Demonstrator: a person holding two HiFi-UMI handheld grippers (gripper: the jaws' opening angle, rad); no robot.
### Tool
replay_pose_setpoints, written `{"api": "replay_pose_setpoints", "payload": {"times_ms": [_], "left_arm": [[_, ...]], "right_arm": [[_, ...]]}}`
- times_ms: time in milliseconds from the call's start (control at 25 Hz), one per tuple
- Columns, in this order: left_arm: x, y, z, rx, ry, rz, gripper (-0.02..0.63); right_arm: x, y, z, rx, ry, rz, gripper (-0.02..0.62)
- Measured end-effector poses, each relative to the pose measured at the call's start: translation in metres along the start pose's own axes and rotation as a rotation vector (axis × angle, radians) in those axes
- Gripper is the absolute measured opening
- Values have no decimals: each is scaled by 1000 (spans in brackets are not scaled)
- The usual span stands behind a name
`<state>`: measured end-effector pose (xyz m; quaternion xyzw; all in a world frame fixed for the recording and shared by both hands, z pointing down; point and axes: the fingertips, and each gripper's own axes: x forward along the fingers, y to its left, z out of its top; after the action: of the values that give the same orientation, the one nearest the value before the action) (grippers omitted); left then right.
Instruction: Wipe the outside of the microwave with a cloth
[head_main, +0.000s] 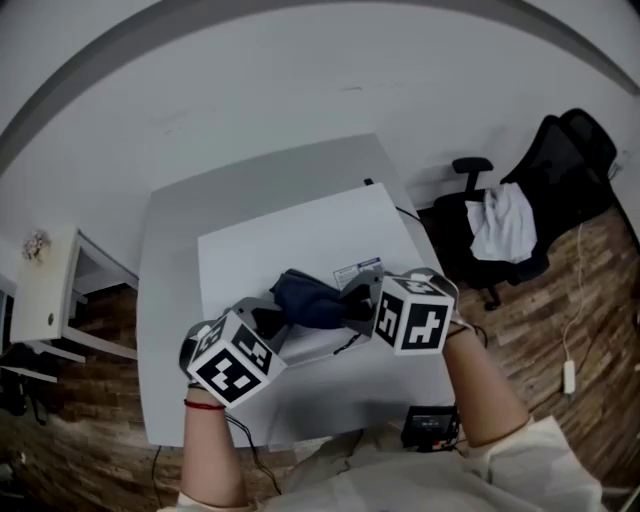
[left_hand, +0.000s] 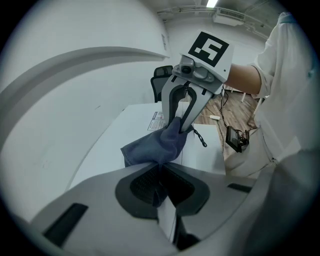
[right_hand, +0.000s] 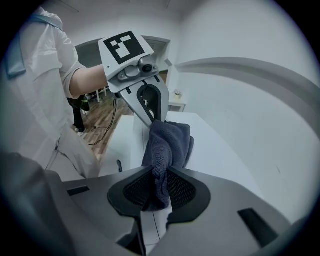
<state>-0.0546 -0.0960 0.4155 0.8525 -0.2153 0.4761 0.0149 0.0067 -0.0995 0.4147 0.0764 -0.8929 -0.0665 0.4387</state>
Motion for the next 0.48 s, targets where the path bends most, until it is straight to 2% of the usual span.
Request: {"api": "replay_pose_setpoints", "payload": {"times_ms": [200, 320, 480], "left_arm": [[24, -1, 45, 93, -54, -77, 15], [35, -1, 65, 143, -63, -101, 15], [43, -13, 85, 161, -76, -164, 15]], "right_arm": [[-22, -17, -38, 92, 70, -56, 89], [-35, -26, -56, 149, 72, -85, 89], [-51, -28, -77, 179, 77, -67, 89]]}}
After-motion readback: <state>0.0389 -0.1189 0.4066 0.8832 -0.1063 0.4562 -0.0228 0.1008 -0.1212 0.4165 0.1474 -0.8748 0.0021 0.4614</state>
